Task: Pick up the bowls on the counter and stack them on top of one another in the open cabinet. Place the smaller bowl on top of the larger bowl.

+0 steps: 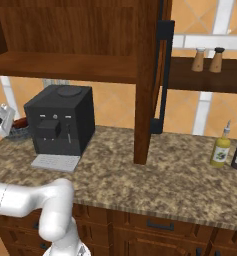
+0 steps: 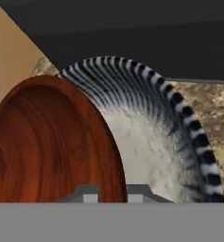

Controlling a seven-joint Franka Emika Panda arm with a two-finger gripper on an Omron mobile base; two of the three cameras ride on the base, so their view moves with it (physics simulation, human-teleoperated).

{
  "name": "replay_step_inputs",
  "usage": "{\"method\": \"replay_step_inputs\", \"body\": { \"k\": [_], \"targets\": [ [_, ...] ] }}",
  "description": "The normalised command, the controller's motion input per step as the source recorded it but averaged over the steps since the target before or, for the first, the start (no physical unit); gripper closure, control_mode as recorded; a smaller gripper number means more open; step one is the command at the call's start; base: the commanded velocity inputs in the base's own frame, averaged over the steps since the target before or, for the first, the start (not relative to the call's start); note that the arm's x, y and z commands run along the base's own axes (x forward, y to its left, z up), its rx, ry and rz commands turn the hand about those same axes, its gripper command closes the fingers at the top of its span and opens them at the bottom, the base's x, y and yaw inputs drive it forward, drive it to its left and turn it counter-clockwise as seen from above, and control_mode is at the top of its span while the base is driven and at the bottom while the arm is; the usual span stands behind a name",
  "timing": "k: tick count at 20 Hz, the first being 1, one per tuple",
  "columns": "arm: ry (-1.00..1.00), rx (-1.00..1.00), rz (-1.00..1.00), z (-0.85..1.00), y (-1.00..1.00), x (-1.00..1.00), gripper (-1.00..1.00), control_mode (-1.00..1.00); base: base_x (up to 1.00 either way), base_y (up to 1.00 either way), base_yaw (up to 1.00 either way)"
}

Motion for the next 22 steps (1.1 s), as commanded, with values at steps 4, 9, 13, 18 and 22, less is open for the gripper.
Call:
{"method": "replay_step_inputs", "body": {
  "k": [4, 9, 13, 18, 22],
  "targets": [
    [-0.11, 0.0, -0.01, 0.27, 0.0, -0.3, -1.0, -1.0, 0.0, 0.0, 0.0],
    [-0.07, 0.0, -0.04, 0.21, 0.01, -0.58, -1.0, -1.0, 0.0, 0.0, 0.0],
    [0.0, 0.06, -0.03, -0.13, -0.09, -0.8, -1.0, -1.0, 0.0, 0.0, 0.0],
    [-0.01, 0.07, 0.0, -0.56, -0.23, -0.38, -1.0, -1.0, 0.0, 0.0, 0.0],
    [0.0, 0.0, 0.0, -0.59, -0.19, 0.02, -1.0, -1.0, 0.0, 0.0, 0.0]
  ]
}}
